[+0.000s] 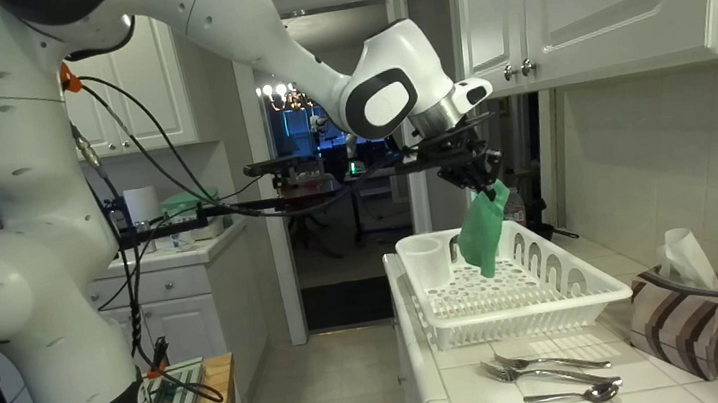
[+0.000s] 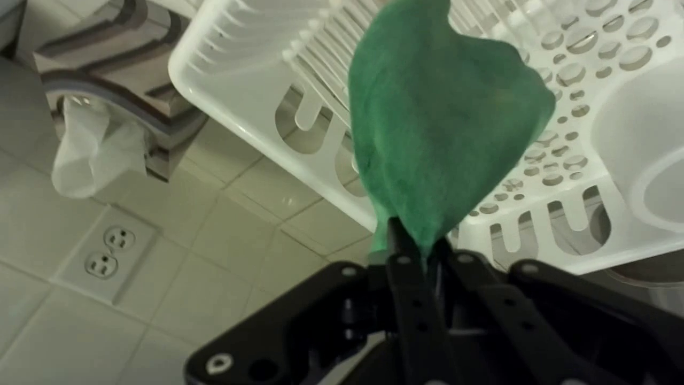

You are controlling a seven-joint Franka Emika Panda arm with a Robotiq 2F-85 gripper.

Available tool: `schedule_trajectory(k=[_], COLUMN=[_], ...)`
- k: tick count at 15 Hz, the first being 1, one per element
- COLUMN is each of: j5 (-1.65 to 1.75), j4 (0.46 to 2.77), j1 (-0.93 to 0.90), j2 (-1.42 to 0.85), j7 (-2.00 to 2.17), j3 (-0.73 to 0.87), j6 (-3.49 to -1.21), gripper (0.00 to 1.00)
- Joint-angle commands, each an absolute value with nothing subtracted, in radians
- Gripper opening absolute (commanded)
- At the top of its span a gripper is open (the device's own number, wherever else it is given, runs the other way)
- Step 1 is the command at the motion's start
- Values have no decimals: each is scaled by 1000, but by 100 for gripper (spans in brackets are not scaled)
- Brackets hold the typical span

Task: Put the green rag on the left corner of the white basket

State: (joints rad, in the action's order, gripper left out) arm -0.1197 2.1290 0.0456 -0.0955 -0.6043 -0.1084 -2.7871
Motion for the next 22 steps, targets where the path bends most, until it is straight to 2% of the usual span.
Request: schedule_trajectory(k=[1,22], j5=[-169,-84], j4=[2011,1729], j1=[46,-34], j2=[-174,-437], j7=[-768,-1073], j3=[-154,-292], j6=[-2726,-2621], gripper=[2,2])
